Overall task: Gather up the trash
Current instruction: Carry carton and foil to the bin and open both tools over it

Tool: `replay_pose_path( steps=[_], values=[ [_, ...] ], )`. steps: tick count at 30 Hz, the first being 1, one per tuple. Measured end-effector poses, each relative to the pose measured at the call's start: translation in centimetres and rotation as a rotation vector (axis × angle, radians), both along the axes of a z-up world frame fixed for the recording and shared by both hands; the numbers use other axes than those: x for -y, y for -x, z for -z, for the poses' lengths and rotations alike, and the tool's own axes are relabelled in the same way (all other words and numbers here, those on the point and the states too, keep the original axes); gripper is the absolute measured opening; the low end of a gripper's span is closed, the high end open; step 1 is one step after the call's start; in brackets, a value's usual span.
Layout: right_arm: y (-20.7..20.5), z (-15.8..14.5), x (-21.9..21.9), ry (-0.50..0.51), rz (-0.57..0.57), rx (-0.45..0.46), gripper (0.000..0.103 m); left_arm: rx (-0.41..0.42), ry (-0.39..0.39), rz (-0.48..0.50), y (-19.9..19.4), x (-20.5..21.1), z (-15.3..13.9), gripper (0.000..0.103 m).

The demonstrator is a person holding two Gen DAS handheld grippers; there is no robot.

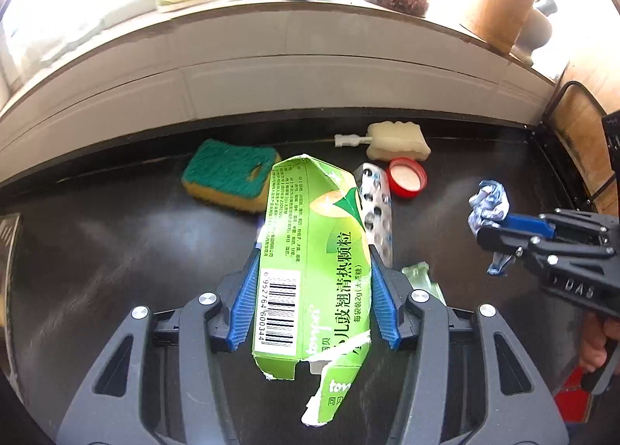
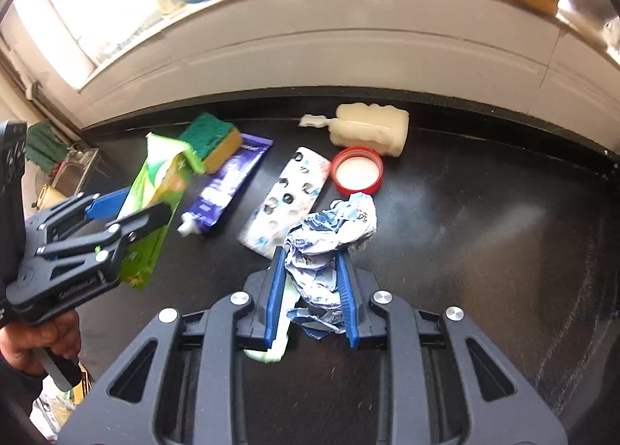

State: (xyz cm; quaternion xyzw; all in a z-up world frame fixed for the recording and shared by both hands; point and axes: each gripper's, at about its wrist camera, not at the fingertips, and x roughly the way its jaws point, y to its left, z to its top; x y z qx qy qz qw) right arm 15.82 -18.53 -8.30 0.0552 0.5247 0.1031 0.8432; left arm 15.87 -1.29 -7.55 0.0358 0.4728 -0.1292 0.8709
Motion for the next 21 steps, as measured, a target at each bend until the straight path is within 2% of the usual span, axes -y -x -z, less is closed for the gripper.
replay_pose_path(
  steps=[5, 12, 21],
  values=[
    [4.3, -0.8, -1.6, -0.002, -0.033, 0.002, 0.026, -0.007, -0.002, -0.046, 5.4, -1.5, -0.6, 0.051],
    [10.1, -0.1, -3.8, -0.008, -0.074, -0.030, 0.026, -0.054, 0.013, -0.100, 12.2, -2.8, 1.1, 0.051],
    [12.9, -0.9, -7.4, 0.000, -0.150, -0.025, 0.026, -0.030, 0.017, -0.151, 16.2, -5.3, 0.6, 0.051]
  ],
)
